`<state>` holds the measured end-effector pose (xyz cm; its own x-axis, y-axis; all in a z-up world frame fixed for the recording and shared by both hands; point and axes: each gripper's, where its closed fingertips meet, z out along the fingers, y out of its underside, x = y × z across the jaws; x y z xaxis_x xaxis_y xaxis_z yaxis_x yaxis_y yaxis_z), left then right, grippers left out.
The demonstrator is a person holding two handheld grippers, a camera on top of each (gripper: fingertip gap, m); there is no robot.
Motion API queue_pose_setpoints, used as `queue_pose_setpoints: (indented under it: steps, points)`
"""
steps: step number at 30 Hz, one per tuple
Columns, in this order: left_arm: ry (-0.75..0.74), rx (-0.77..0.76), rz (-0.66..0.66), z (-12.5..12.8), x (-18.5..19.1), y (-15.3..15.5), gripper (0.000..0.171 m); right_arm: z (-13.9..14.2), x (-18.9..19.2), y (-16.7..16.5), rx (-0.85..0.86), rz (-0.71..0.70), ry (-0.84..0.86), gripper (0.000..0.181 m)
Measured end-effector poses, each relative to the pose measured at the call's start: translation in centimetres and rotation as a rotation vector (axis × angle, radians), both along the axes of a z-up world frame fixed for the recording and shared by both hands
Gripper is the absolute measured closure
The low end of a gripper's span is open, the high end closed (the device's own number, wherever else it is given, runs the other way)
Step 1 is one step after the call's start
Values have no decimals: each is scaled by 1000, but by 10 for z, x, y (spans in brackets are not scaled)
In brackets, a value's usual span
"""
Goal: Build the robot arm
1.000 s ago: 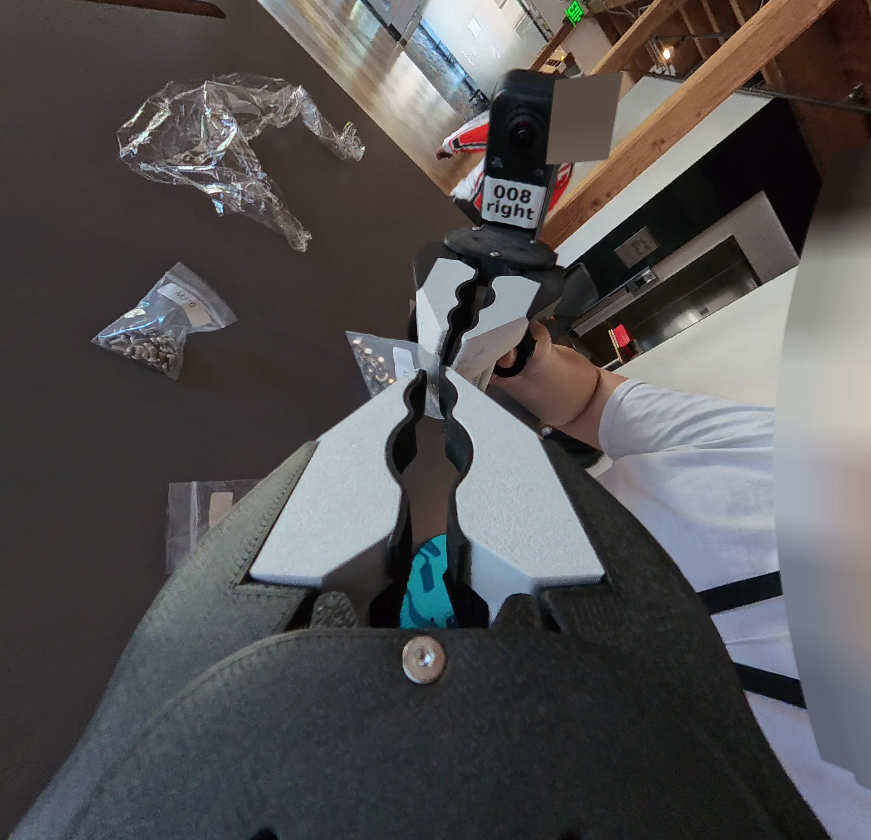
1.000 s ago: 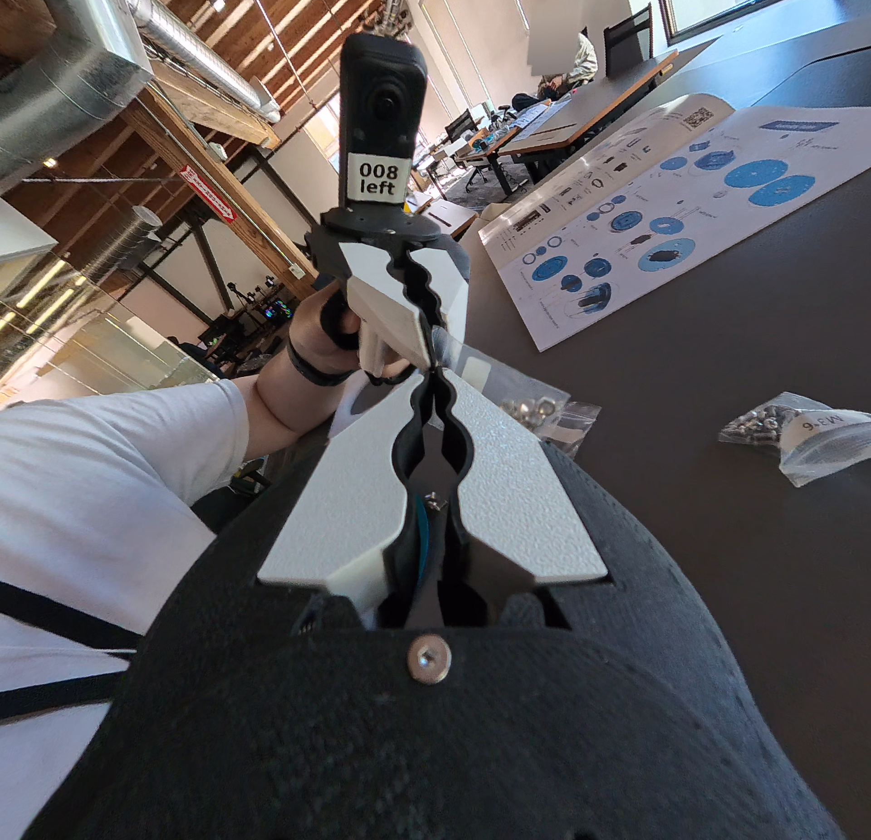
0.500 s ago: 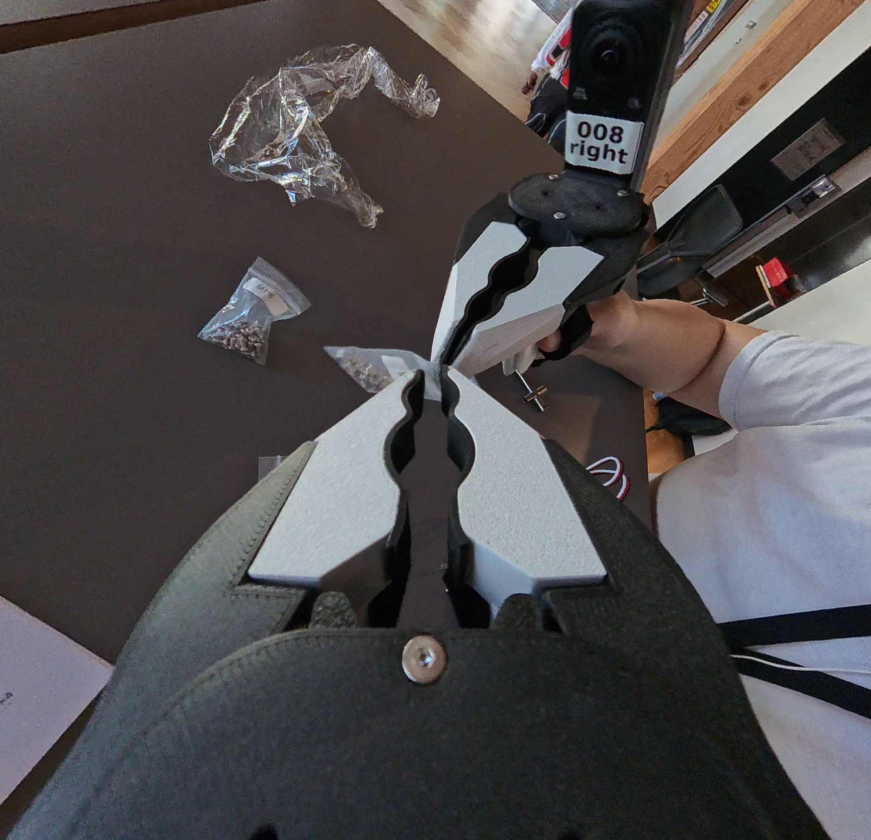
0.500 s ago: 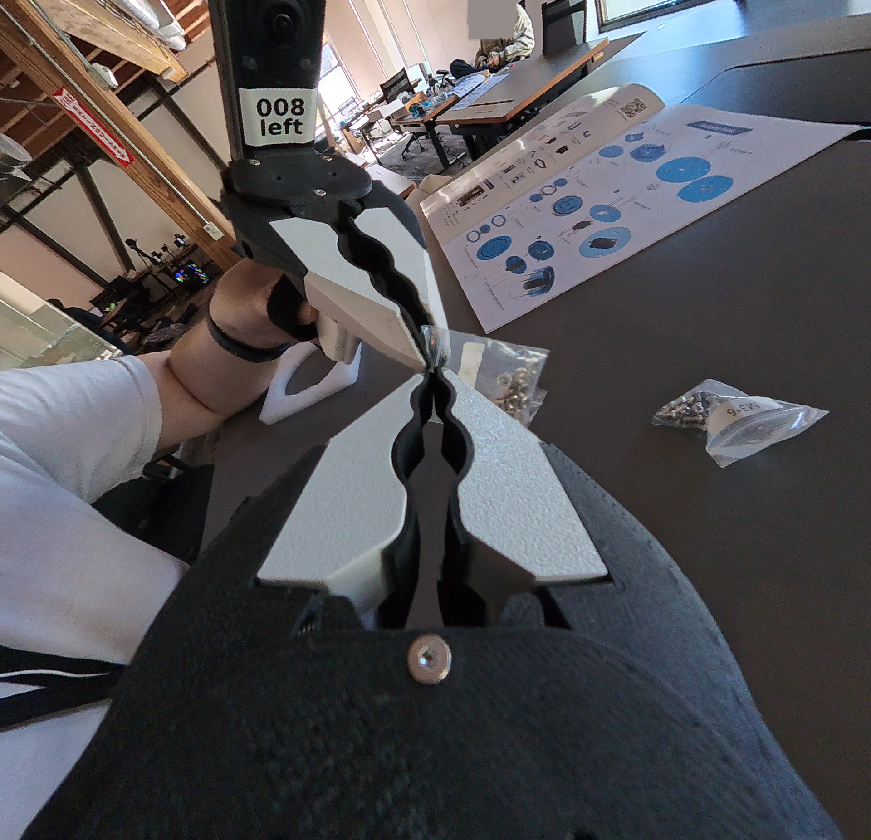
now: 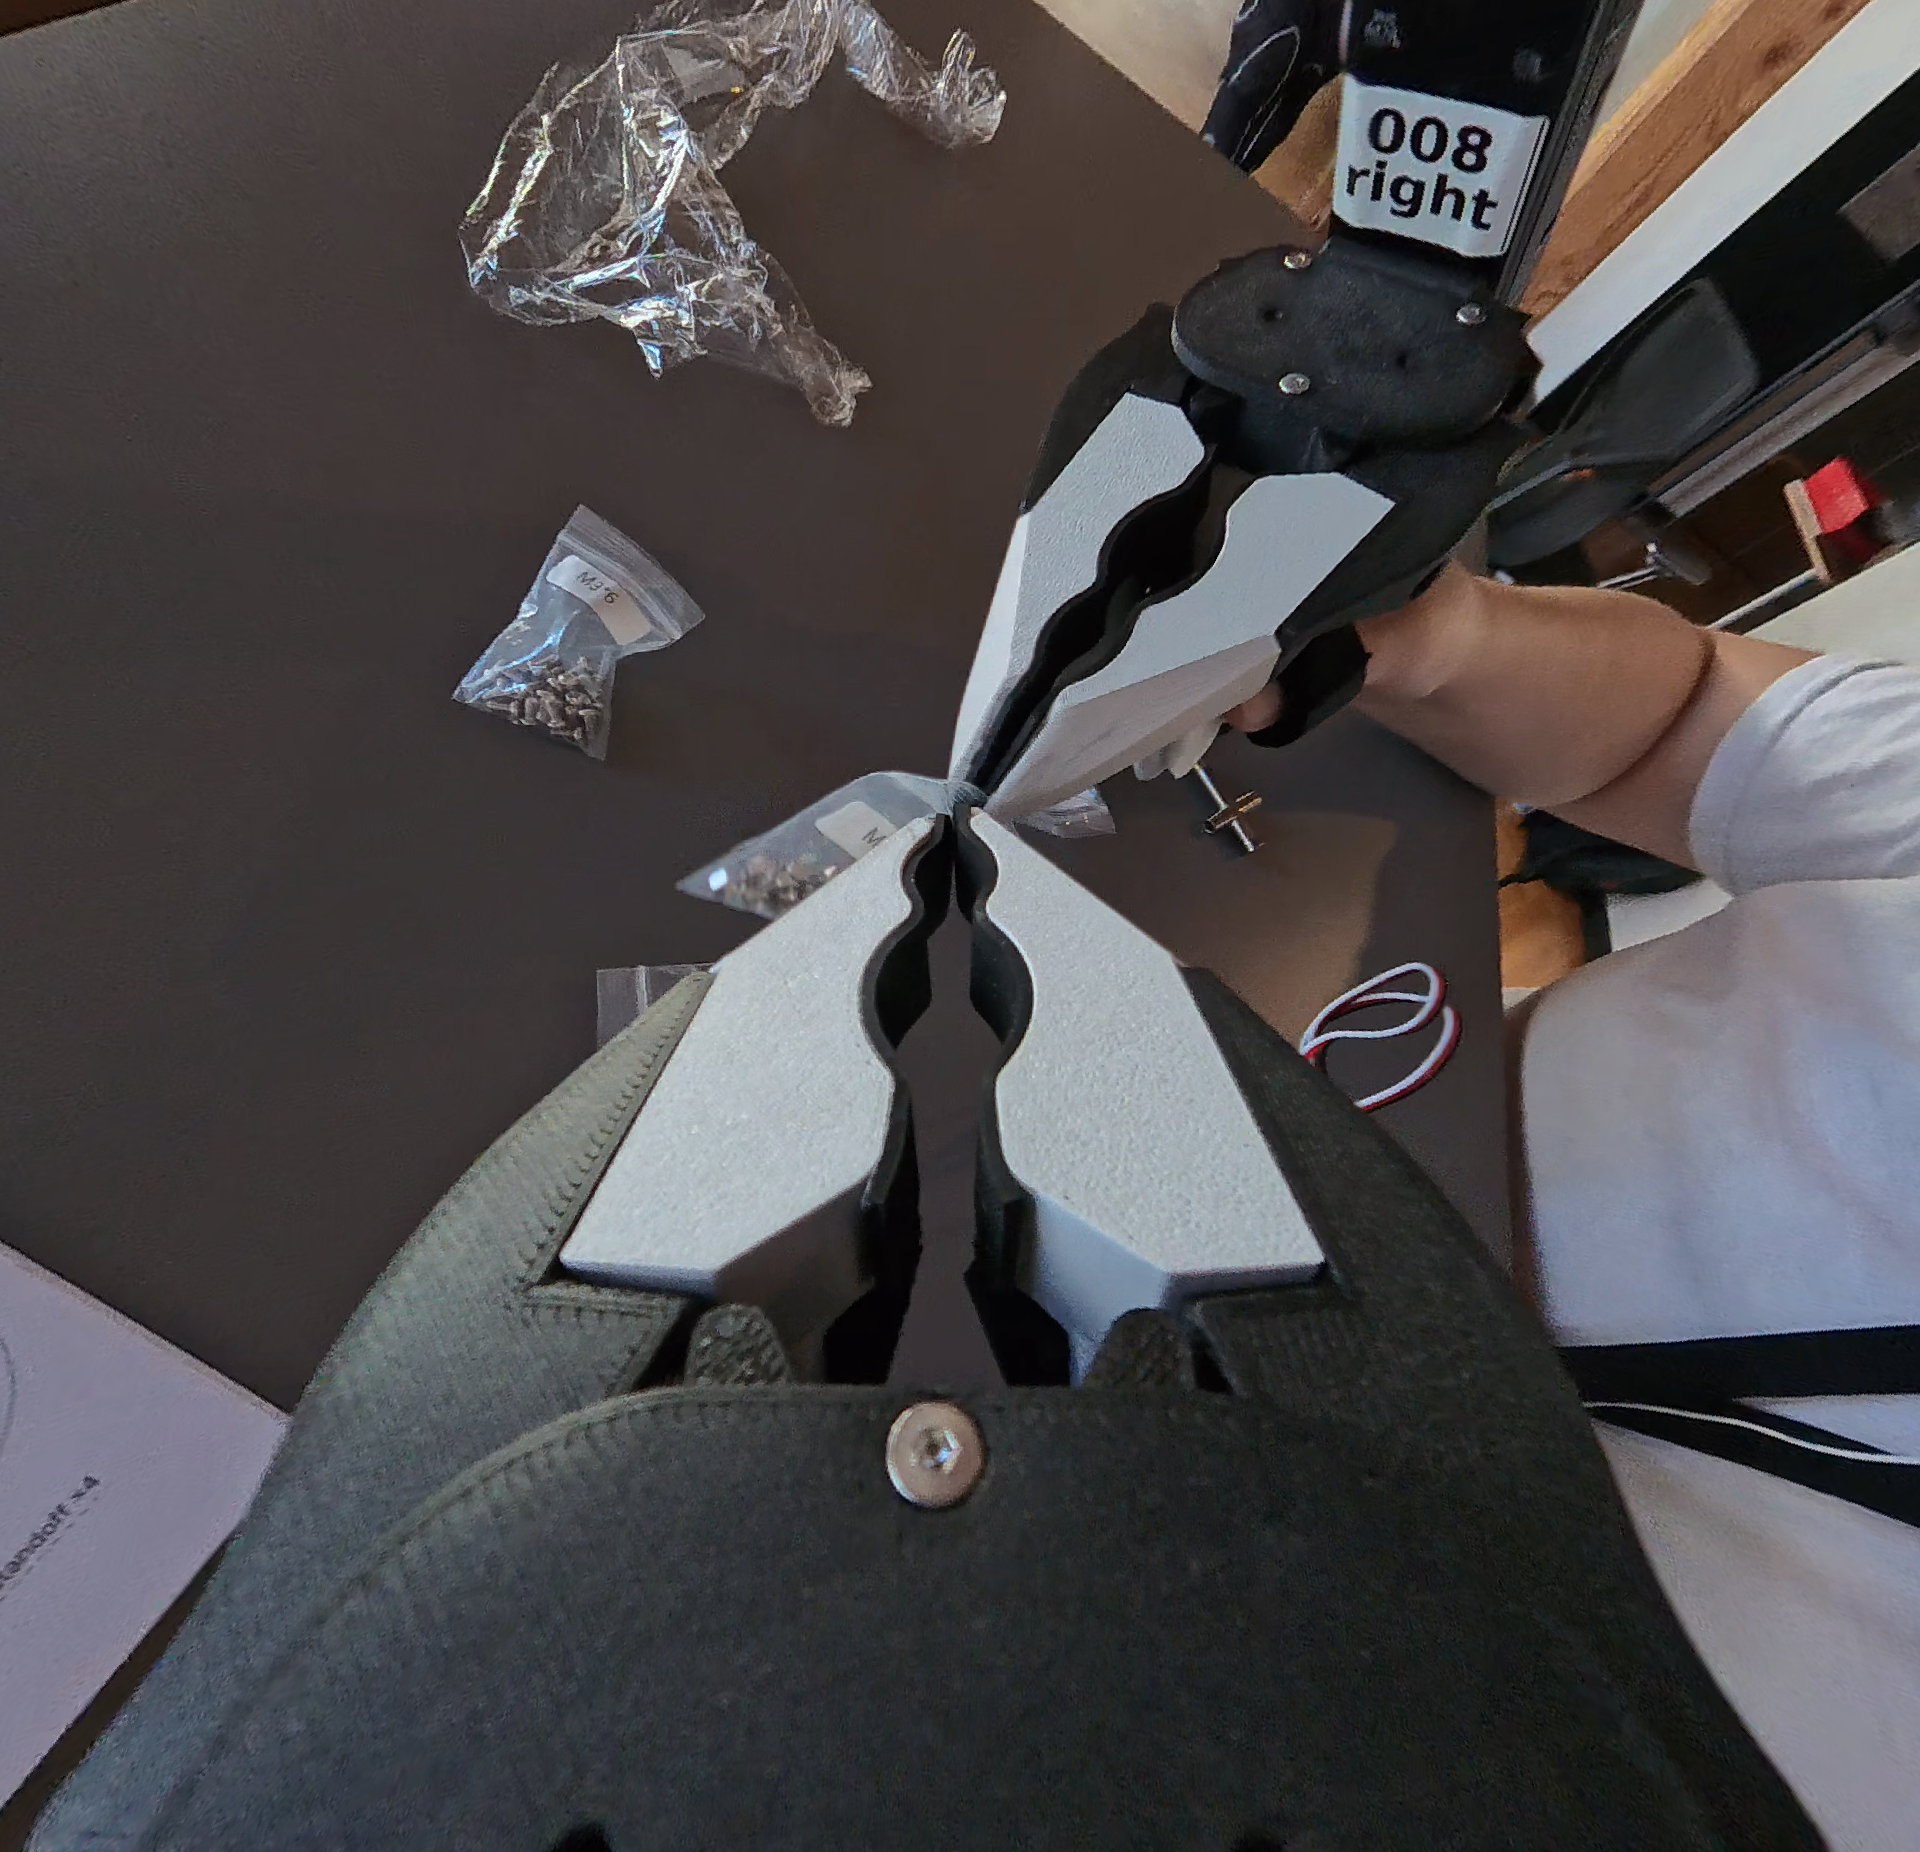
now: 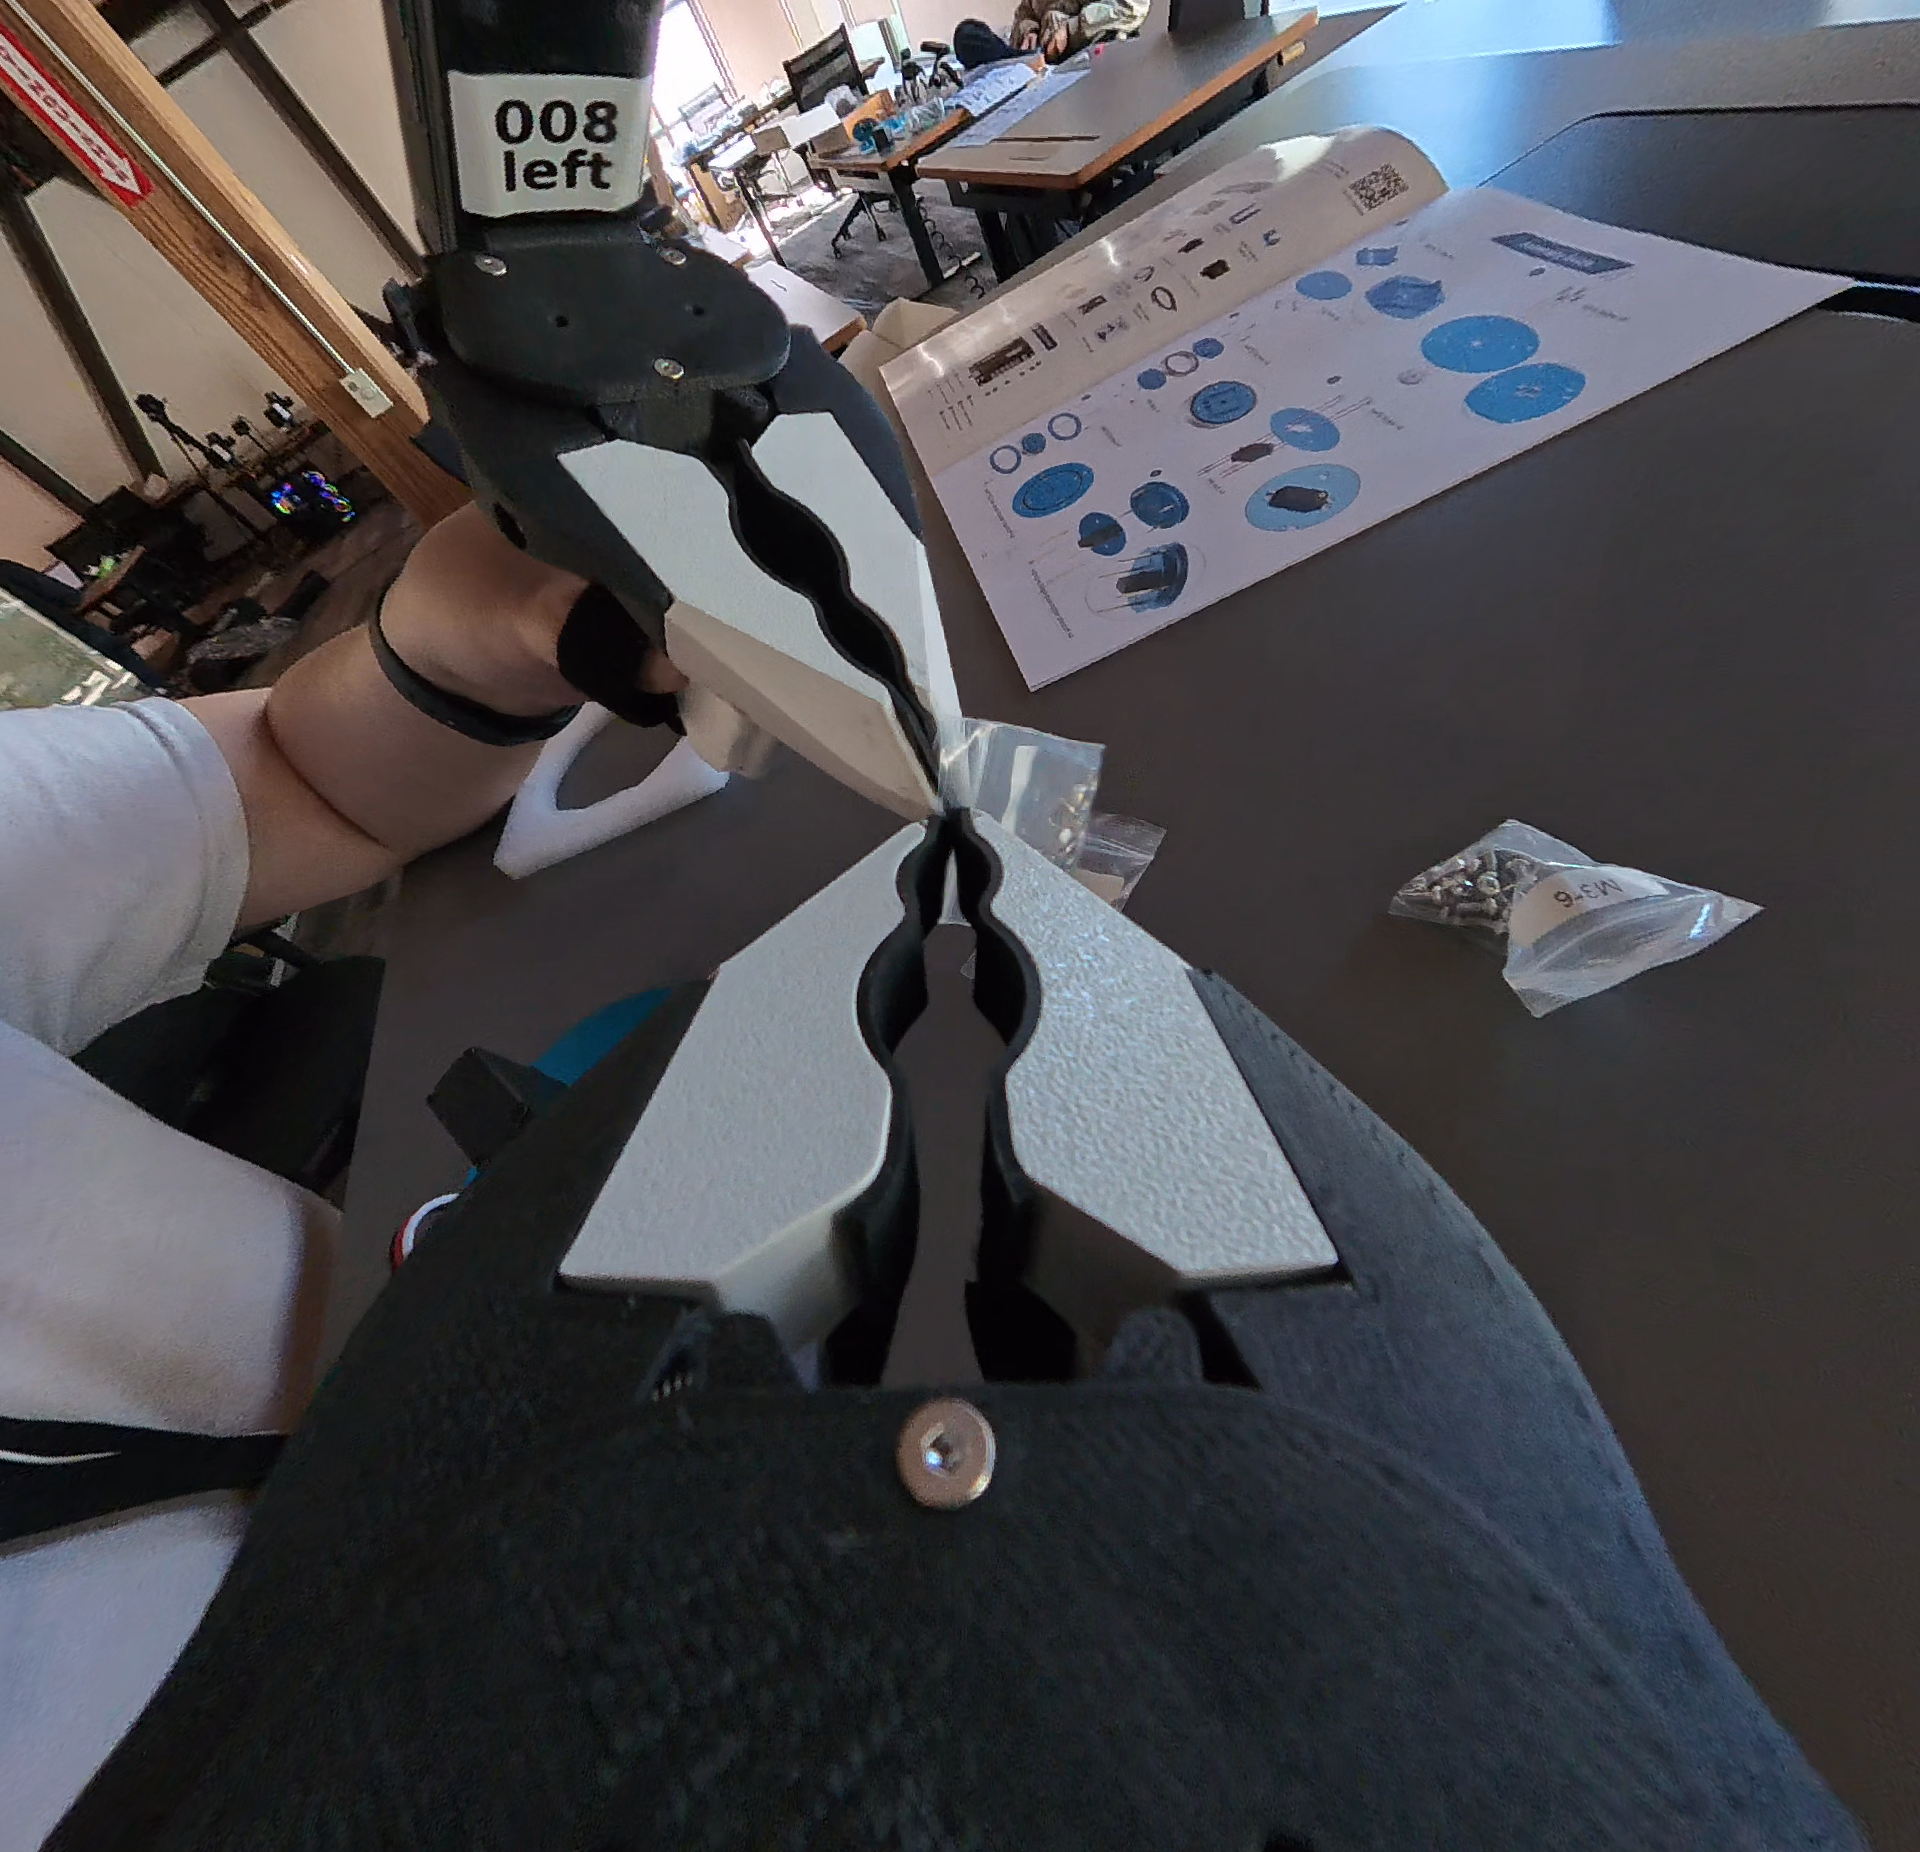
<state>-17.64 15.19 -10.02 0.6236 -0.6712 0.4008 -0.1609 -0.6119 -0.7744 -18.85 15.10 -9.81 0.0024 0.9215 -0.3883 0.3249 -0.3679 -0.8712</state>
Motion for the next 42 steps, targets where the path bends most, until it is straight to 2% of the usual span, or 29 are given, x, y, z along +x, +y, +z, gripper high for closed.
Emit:
queue_pose_setpoints:
  steps: [3, 5, 12, 16, 20, 26, 28, 29, 33, 37, 42]
  points:
    - [13, 12, 5, 1, 0, 0, 171, -1, -1, -1, -14, 3, -4, 169]
    - [28, 9, 17, -1, -1, 0, 171, -2, -1, -1, 2, 7, -26, 181]
    - [48, 32, 51, 1, -5, 4, 171, -1, -3, 8, 231, -88, -113, 181]
    - [161, 86, 93, -5, -14, 10, 171, -5, -10, 16, 331, -153, -165, 181]
    - [302, 129, 131, -16, -26, 16, 171, -15, -19, 21, 352, -235, -210, 181]
    - [312, 89, 140, -25, -31, 18, 171, -23, -24, 26, 472, -298, -281, 181]
    - [361, 66, 139, -34, -37, 18, 171, -21, -19, 36, 609, -350, -320, 181]
    - [339, 79, 126, -32, -33, 18, 171, -19, -20, 34, 630, -328, -295, 181]
    - [323, 81, 106, -28, -28, 15, 171, -22, -21, 26, 423, -250, -229, 181]
    - [362, 98, 96, -26, -26, 12, 171, -19, -16, 31, 426, -253, -210, 181]
    - [386, 86, 93, -26, -24, 8, 171, -24, -21, 21, 484, -210, -232, 181]
